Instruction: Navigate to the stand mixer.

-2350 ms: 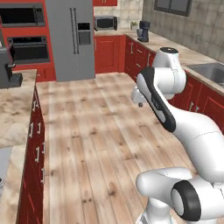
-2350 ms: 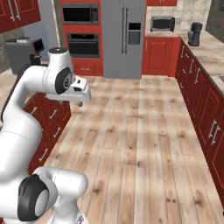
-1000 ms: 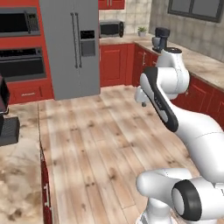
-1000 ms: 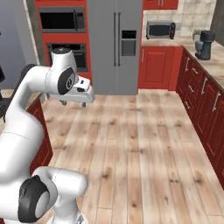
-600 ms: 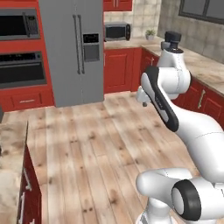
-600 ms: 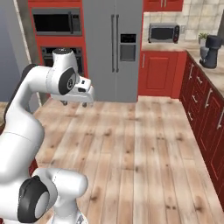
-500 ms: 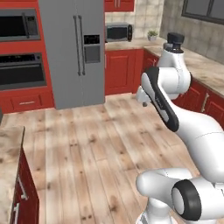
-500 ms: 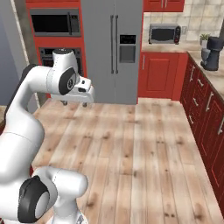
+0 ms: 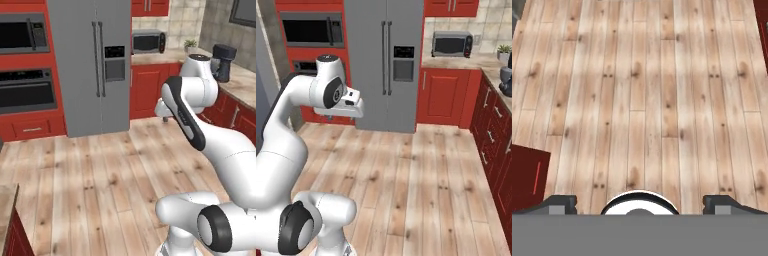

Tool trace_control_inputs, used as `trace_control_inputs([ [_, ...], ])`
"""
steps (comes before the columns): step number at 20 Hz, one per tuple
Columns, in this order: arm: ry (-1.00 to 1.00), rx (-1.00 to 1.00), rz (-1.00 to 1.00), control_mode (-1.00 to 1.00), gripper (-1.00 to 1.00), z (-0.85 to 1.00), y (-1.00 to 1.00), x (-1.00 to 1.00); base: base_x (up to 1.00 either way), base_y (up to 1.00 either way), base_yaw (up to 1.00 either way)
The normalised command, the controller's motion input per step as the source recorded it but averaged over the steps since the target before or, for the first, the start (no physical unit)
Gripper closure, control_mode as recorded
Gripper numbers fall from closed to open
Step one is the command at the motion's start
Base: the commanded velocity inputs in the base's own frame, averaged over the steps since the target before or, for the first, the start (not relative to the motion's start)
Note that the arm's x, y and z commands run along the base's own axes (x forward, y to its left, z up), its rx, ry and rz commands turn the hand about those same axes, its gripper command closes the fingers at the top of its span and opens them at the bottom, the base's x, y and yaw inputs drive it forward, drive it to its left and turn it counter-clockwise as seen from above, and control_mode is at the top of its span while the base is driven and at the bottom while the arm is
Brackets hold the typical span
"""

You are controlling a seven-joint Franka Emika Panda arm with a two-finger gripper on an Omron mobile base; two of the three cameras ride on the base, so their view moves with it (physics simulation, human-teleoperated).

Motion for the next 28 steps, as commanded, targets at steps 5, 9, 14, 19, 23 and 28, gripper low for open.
trace_control_inputs([
  [5,0.0,0.0,0.0,1.0,-1.0,0.0,0.0,0.0,1.0,-0.14,0.04],
  [9,0.0,0.0,0.0,1.0,-1.0,0.0,0.0,0.0,1.0,-0.24,0.0],
  [14,0.0,0.0,0.0,1.0,-1.0,0.0,0.0,0.0,1.0,-0.43,0.0],
  [19,0.0,0.0,0.0,1.0,-1.0,0.0,0.0,0.0,1.0,-0.6,-0.06],
  [23,0.0,0.0,0.0,1.0,-1.0,0.0,0.0,0.0,1.0,-0.66,-0.2],
  [28,0.0,0.0,0.0,1.0,-1.0,0.0,0.0,0.0,0.97,-0.64,-0.47],
])
